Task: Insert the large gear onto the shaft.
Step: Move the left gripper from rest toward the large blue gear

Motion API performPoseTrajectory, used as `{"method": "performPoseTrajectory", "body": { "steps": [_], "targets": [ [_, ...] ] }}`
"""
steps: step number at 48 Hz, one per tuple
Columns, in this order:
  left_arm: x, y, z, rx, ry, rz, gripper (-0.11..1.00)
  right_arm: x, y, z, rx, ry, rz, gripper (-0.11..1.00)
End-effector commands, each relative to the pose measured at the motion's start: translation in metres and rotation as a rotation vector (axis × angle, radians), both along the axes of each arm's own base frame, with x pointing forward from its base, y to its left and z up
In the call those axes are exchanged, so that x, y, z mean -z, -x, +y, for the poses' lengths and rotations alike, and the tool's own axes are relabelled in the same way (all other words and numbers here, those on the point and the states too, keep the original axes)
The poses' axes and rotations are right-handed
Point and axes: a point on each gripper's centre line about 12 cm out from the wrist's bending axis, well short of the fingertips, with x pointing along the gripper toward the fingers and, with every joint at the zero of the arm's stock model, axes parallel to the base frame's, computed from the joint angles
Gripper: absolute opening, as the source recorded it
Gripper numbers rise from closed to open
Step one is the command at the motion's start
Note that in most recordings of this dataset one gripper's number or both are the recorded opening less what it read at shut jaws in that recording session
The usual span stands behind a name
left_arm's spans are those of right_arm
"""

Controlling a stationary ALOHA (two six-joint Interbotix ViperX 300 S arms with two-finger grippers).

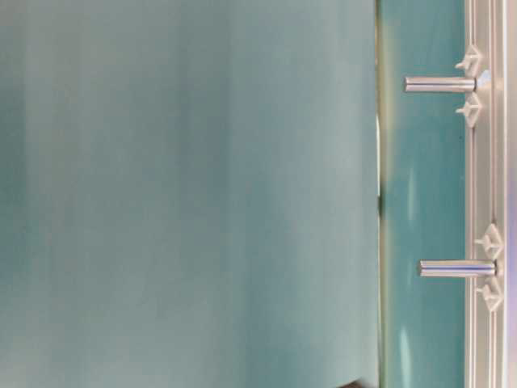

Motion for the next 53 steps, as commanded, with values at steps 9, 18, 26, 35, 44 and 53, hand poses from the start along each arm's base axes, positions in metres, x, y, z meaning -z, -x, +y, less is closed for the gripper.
{"method": "performPoseTrajectory", "body": {
  "steps": [9,18,26,35,44,53],
  "targets": [
    [0.005,-0.036,-0.008,-0.039,0.052,0.092,0.02,-0.003,-0.005,-0.001,0.008,-0.007,0.000,0.09],
    [0.014,-0.052,-0.010,-0.044,0.039,0.175,0.02,-0.002,-0.004,-0.002,0.009,-0.005,0.003,0.09],
    [0.019,-0.065,-0.011,-0.057,0.034,0.262,0.02,-0.001,-0.004,-0.001,0.010,-0.007,0.001,0.09],
    [0.029,-0.073,-0.012,-0.061,0.015,0.365,0.02,0.000,-0.003,-0.001,0.009,-0.007,0.004,0.09],
    [0.034,-0.084,-0.013,-0.061,0.006,0.405,0.02,0.001,-0.003,-0.001,0.009,-0.007,0.009,0.09],
    [0.041,-0.092,-0.014,-0.057,-0.005,0.443,0.02,0.003,-0.003,-0.001,0.010,-0.007,0.009,0.09]
  ]
}}
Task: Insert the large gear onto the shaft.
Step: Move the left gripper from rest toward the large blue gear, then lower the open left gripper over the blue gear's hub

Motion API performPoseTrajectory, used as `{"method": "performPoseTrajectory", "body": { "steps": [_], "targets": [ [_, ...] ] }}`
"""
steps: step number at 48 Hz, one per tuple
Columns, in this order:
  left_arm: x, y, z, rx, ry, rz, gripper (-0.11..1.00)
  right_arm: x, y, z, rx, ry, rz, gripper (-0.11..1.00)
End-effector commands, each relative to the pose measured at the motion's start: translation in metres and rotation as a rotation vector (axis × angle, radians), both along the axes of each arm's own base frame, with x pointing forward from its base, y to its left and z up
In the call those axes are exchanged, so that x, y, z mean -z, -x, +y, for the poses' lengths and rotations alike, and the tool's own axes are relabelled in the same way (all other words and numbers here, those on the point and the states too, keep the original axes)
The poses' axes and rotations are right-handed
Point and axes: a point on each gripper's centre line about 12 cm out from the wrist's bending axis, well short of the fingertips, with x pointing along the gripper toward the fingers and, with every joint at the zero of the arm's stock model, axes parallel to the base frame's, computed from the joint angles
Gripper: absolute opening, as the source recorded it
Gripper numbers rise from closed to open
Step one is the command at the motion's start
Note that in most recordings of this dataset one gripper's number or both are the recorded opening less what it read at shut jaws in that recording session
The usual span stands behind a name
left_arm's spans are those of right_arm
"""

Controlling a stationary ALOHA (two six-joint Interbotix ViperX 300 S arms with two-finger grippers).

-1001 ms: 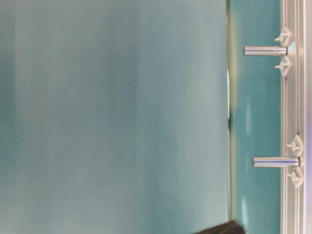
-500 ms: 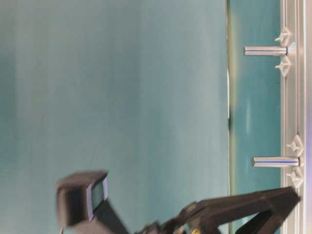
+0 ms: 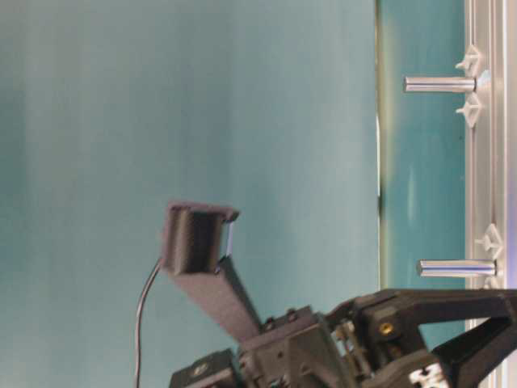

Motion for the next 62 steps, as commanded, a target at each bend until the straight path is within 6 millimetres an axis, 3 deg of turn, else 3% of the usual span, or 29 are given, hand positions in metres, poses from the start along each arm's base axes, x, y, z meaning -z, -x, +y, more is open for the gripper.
{"method": "performPoseTrajectory", "body": {
  "steps": [1,46,62],
  "targets": [
    [-0.010,-0.007,-0.003,0.010,-0.001,-0.025,0.02,-0.002,-0.002,0.000,0.006,-0.008,-0.008,0.09],
    [-0.013,-0.021,-0.005,0.089,-0.059,0.101,0.02,0.000,-0.001,-0.001,0.008,-0.005,-0.017,0.09],
    [-0.006,-0.025,-0.005,0.094,-0.066,0.151,0.02,0.000,-0.001,-0.001,0.008,-0.007,-0.020,0.09]
  ]
}}
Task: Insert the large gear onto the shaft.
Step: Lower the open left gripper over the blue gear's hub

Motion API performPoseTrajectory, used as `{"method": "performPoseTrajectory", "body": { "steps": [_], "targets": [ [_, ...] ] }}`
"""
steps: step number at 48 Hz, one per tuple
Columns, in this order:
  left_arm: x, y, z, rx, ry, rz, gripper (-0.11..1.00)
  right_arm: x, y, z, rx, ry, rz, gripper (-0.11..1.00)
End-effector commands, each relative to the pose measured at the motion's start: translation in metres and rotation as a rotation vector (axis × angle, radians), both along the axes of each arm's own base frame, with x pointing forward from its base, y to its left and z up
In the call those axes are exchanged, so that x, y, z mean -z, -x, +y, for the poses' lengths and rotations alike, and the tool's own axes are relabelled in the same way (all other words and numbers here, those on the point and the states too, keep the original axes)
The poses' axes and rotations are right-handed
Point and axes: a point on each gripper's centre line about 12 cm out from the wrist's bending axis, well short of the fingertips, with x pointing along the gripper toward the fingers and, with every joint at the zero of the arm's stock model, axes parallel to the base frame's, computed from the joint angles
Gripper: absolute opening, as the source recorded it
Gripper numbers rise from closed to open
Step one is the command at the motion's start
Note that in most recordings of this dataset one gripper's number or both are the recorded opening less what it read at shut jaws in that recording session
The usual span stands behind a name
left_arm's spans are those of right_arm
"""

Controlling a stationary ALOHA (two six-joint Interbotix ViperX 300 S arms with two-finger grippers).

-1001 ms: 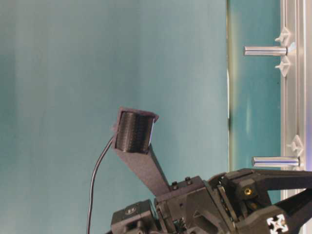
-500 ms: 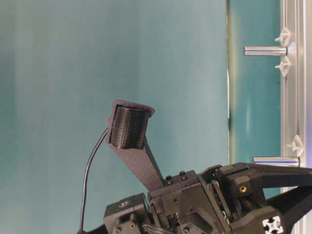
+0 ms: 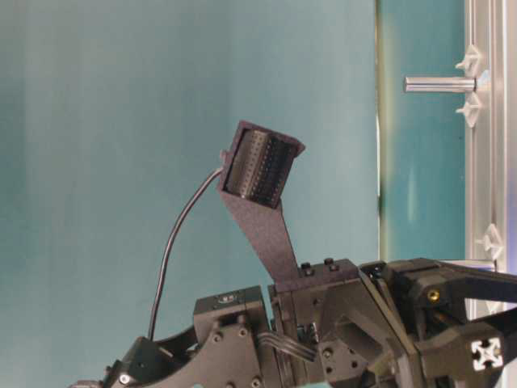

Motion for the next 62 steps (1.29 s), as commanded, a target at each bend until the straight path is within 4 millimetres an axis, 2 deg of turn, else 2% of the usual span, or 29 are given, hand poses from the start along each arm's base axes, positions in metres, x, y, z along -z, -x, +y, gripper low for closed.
{"method": "performPoseTrajectory", "body": {
  "steps": [1,16,24,29,37,42,45,62],
  "targets": [
    [-0.0133,-0.0046,-0.0031,0.008,0.003,-0.035,0.02,-0.0046,-0.0022,-0.0005,0.006,-0.007,-0.017,0.09],
    [-0.0139,-0.0053,-0.0030,0.011,0.002,-0.040,0.02,-0.0030,-0.0016,-0.0004,0.007,-0.009,-0.014,0.09],
    [-0.0135,-0.0053,-0.0032,0.008,0.004,-0.041,0.09,-0.0029,-0.0016,-0.0005,0.006,-0.007,-0.017,0.09],
    [-0.0118,-0.0040,-0.0030,0.017,0.000,-0.039,0.21,-0.0023,-0.0013,-0.0005,0.006,-0.007,-0.016,0.09],
    [-0.0139,-0.0046,-0.0029,0.014,0.001,-0.043,0.71,-0.0020,-0.0010,-0.0004,0.007,-0.008,-0.016,0.09],
    [-0.0140,-0.0057,-0.0032,0.005,0.005,-0.043,0.91,-0.0026,-0.0007,-0.0004,0.007,-0.008,-0.019,0.09],
    [-0.0128,-0.0059,-0.0032,0.004,0.005,-0.041,0.95,-0.0020,-0.0005,-0.0004,0.008,-0.010,-0.017,0.09],
    [-0.0097,-0.0064,-0.0033,0.003,0.005,-0.037,0.95,-0.0038,0.0003,-0.0004,0.008,-0.009,-0.027,0.09]
  ]
}}
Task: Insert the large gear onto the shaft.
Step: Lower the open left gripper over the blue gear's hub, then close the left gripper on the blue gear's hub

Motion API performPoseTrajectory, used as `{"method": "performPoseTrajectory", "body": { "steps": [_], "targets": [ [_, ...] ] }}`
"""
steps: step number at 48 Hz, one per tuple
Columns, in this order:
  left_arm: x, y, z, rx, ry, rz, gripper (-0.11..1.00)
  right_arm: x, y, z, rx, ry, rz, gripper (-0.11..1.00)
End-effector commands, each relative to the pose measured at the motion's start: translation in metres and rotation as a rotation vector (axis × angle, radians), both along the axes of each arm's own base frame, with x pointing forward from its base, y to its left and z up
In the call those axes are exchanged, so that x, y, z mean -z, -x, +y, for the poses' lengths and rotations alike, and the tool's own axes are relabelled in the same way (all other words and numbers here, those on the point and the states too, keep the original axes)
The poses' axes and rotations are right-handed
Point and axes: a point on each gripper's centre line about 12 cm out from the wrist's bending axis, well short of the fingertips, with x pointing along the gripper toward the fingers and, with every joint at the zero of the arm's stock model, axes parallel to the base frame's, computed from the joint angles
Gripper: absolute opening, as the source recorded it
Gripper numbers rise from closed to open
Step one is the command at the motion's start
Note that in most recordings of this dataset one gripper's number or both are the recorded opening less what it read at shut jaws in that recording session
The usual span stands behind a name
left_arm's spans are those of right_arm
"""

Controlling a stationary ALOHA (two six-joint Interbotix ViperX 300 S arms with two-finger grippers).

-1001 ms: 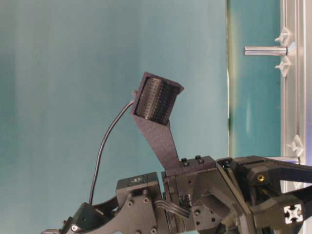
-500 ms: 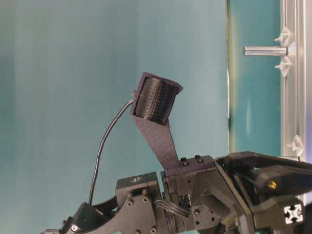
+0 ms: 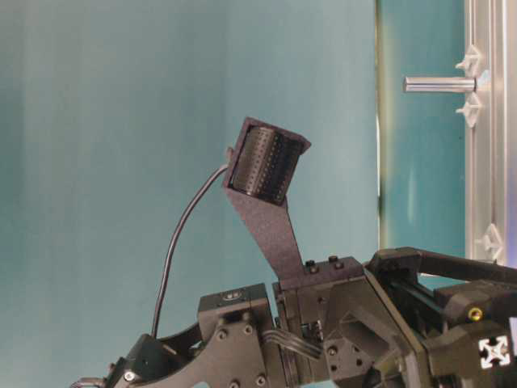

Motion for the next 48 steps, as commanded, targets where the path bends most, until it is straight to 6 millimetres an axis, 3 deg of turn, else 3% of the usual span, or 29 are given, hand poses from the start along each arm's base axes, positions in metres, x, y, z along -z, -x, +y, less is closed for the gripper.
{"method": "performPoseTrajectory", "body": {
  "steps": [1,48],
  "targets": [
    [-0.013,-0.006,-0.003,0.006,0.005,-0.041,0.95,-0.004,-0.002,-0.001,0.008,-0.009,-0.016,0.09],
    [0.004,-0.006,-0.003,0.004,0.002,-0.017,0.95,-0.003,-0.002,0.000,0.020,-0.036,-0.016,0.09]
  ]
}}
